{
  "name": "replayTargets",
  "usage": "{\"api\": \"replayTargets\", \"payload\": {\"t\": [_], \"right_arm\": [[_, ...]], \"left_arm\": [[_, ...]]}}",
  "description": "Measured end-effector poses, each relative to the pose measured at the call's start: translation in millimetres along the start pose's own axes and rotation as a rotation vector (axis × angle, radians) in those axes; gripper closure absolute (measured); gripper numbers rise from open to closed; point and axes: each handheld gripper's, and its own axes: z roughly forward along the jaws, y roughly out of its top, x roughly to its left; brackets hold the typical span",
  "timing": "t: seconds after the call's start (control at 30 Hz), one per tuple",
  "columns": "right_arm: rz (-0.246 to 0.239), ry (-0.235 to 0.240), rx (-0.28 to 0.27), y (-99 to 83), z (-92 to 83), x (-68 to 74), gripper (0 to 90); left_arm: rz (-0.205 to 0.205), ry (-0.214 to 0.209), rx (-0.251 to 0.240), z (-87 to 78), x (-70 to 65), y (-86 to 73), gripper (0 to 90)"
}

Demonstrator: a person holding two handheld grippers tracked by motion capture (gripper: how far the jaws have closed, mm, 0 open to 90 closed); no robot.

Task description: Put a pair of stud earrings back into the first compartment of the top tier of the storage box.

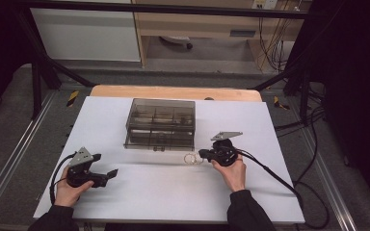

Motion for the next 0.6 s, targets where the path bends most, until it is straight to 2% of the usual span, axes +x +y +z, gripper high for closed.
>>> {"api": "replayTargets", "payload": {"t": [0.37,0.6], "right_arm": [[-0.004,0.008,-0.011,2.5,-25.4,6.5,87.1],[-0.042,0.023,-0.039,12.0,-43.0,20.2,87.1]], "left_arm": [[0.001,0.000,0.001,0.1,-0.2,-0.1,5.0],[0.001,0.001,0.000,-0.1,-0.2,-0.1,5.0]]}}
